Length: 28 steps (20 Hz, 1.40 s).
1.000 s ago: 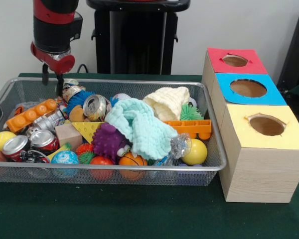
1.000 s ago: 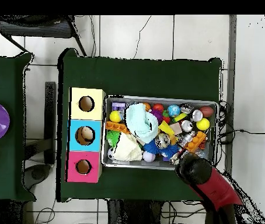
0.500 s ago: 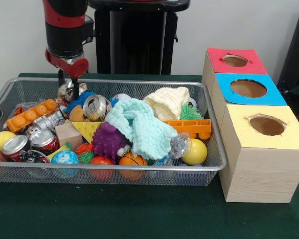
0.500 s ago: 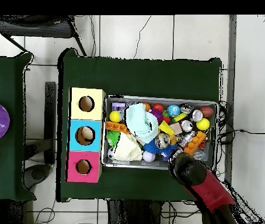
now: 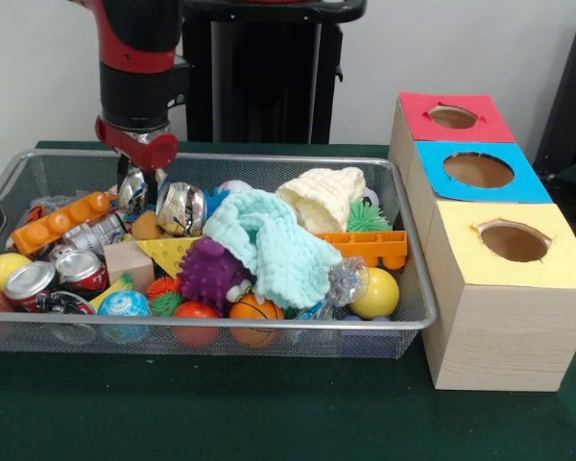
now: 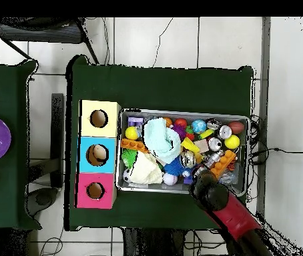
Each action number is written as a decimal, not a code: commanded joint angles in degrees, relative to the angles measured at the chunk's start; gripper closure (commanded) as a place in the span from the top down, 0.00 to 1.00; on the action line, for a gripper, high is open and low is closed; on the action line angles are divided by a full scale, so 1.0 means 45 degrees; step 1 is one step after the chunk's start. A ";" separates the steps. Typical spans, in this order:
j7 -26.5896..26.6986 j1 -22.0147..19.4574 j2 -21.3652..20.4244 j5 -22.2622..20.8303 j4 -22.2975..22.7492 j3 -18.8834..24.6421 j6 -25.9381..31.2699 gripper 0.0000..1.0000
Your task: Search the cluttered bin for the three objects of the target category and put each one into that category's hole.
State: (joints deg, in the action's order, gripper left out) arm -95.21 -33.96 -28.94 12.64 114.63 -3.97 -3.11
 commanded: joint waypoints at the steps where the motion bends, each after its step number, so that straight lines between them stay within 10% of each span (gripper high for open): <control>1: -0.3336 0.0343 0.0513 0.0744 -0.0508 0.1537 -0.0303 1.00; 6: -0.2598 0.0962 0.0326 0.0774 -0.0889 0.0784 0.0952 1.00; 7: -0.2428 0.1095 0.0306 0.0722 -0.0985 0.0624 0.1156 0.00; 28: -0.3156 0.0675 -0.3100 0.0805 0.1315 0.2177 0.1822 0.00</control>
State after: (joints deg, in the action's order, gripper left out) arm -95.21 -30.07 -40.82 13.76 116.35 -2.34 3.37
